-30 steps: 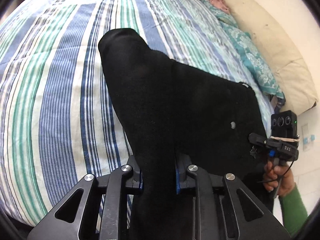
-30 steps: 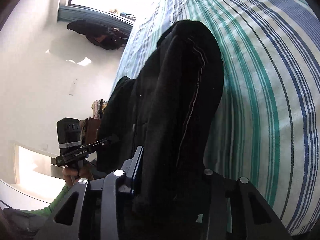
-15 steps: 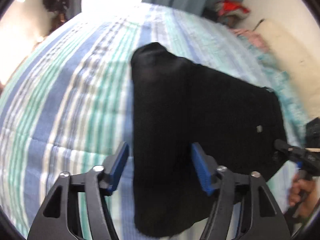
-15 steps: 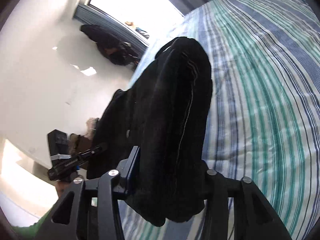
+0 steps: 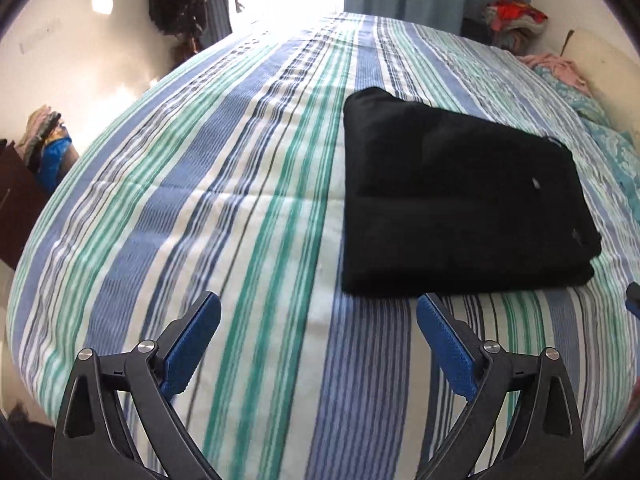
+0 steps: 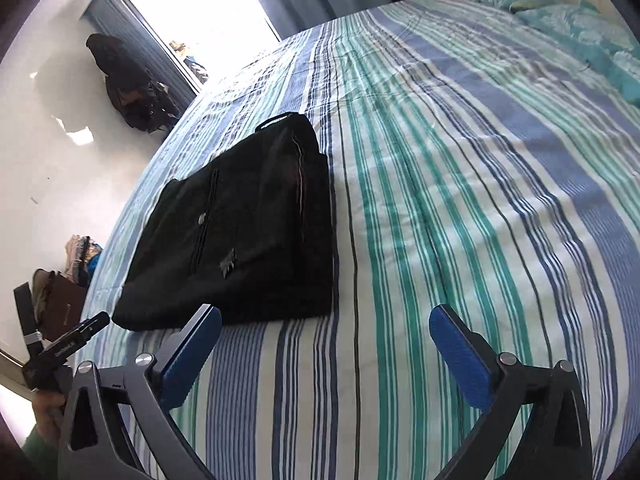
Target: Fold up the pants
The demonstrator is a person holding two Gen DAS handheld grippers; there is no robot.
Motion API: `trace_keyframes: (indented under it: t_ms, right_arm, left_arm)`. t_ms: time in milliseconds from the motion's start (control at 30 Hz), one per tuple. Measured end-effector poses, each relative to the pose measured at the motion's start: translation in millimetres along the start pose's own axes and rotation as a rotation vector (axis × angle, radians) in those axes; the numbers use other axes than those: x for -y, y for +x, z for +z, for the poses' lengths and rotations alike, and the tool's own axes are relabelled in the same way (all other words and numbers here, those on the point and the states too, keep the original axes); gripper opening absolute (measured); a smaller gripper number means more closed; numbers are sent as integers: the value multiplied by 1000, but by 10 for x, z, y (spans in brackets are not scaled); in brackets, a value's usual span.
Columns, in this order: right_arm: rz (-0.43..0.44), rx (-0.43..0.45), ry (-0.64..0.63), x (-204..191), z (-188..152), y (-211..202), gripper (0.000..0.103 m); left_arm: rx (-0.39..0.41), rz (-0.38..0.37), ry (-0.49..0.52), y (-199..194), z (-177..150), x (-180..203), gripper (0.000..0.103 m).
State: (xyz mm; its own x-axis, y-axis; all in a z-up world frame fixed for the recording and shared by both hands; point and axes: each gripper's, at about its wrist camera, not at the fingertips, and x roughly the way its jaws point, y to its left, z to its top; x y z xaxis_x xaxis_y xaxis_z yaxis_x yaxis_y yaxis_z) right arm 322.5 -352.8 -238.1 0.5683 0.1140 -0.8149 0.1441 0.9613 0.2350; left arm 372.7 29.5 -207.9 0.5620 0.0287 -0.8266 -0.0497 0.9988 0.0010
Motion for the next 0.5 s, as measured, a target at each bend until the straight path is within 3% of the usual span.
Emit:
trace_keyframes:
  t_ms: [167, 267, 367, 400, 500]
  right_arm:
    - [-228, 49, -100, -408, -611, -144, 103]
    - [-343, 28, -223, -651, -974, -65, 103]
    - [-361, -33, -273, -722, -1128, 245, 103]
    - [-369, -7, -284, -726, -1158, 227, 103]
    - [-356, -49, -244, -647, -1121, 290, 103]
  left_arm:
    - [-87, 35, 75, 123, -539, 278, 101]
    - [-25, 56, 64, 23, -750, 300, 103]
    - [-50, 38, 39, 40, -734, 267, 103]
    - [-56, 30, 40, 50, -735, 259, 103]
    - [-55, 15, 49, 75, -751, 243, 102]
